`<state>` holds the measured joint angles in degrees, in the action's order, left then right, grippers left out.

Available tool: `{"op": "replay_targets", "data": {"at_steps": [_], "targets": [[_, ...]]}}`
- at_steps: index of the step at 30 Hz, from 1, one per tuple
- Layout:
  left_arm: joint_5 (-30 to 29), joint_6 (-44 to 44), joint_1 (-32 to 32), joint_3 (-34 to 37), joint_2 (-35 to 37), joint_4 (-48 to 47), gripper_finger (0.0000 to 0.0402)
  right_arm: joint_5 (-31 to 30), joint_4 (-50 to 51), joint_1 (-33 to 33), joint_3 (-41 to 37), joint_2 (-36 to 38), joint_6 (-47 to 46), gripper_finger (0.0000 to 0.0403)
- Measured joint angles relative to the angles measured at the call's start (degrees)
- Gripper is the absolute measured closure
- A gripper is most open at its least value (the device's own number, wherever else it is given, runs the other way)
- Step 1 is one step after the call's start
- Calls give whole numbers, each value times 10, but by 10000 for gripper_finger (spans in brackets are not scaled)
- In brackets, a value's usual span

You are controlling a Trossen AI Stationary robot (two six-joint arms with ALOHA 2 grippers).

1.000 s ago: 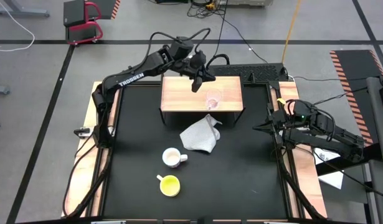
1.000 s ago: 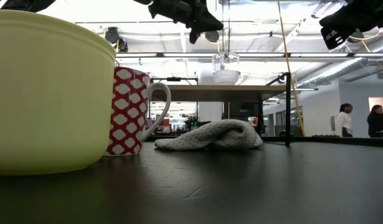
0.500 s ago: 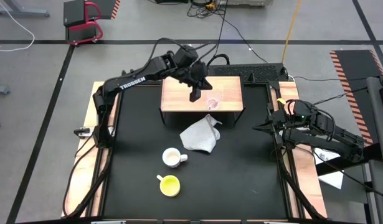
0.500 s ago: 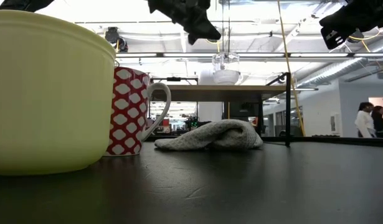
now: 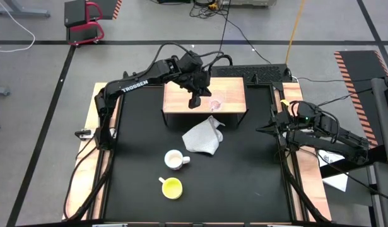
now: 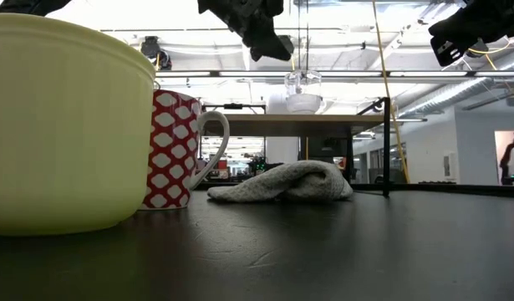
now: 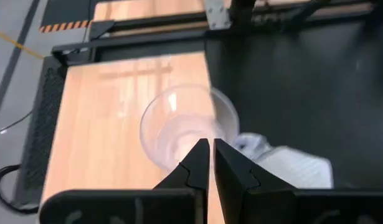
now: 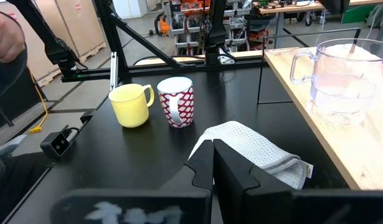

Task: Stack small to large cups/mugs on shelf
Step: Adjust the transparent mug on the shelf

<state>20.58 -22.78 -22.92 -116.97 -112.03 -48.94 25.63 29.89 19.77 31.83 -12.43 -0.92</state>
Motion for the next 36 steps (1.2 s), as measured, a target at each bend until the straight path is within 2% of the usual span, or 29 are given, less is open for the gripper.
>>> {"op": "replay_targets", "data": {"at_steps": [18, 22, 31, 36], "targets": [[-27, -22, 13, 0, 0, -5, 369, 0, 0, 0, 0, 0, 0, 403], [-27, -22, 15, 0, 0, -4, 329, 0, 0, 0, 0, 0, 0, 403], [-27, -22, 24, 0, 0, -7, 194, 0, 0, 0, 0, 0, -1, 403], [-28, -59, 37, 0, 0, -20, 163, 0, 0, 0, 0, 0, -1, 403]]}}
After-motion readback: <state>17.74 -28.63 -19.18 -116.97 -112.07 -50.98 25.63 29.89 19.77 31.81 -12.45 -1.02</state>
